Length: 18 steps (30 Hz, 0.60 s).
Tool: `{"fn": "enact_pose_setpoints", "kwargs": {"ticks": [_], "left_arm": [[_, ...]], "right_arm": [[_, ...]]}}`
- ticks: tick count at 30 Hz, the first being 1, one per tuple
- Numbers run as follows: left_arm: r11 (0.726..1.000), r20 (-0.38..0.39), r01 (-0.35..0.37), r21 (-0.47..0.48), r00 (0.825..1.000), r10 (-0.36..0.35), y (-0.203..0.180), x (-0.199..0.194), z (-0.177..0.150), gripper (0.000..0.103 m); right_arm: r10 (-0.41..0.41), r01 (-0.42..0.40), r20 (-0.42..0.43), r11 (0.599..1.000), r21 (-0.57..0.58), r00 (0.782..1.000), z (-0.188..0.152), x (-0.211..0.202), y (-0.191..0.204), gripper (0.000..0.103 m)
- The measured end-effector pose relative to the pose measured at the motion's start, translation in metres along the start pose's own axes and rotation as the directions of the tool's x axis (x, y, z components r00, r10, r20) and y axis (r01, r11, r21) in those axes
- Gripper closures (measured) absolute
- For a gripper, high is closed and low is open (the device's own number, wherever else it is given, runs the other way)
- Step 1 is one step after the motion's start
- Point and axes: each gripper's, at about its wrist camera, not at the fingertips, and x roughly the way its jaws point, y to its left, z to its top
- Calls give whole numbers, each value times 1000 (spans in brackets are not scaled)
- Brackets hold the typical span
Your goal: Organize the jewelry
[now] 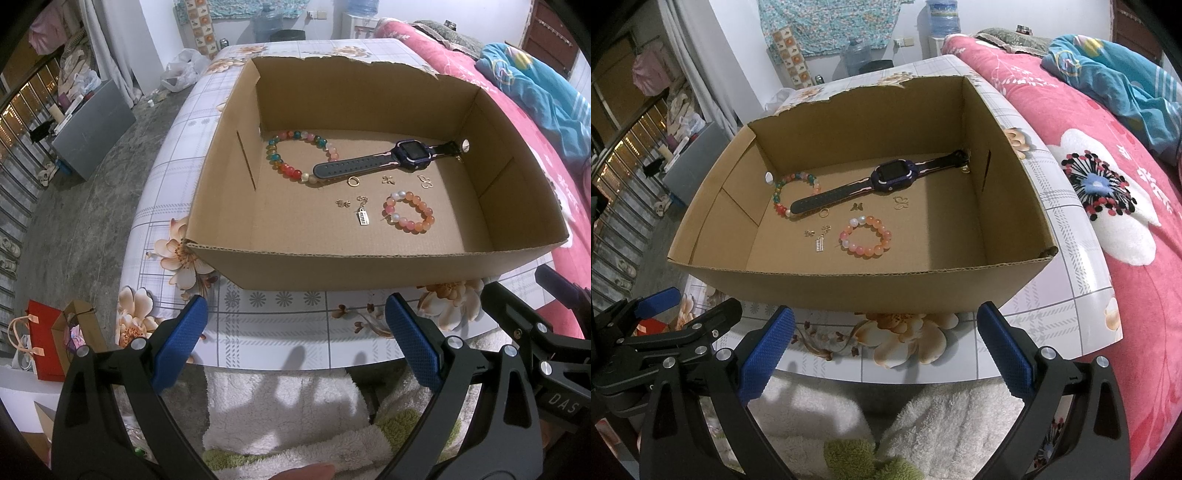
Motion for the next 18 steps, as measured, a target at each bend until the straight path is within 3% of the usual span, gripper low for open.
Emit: {"fn": "enact_pose_setpoints", "kwargs": {"ticks": [18], "left_arm": [[1000, -1, -3, 1, 1000, 3, 0, 0, 0, 10]], "right_arm": [[2, -2, -3, 1000, 1, 1000, 0, 0, -1, 7]]}}
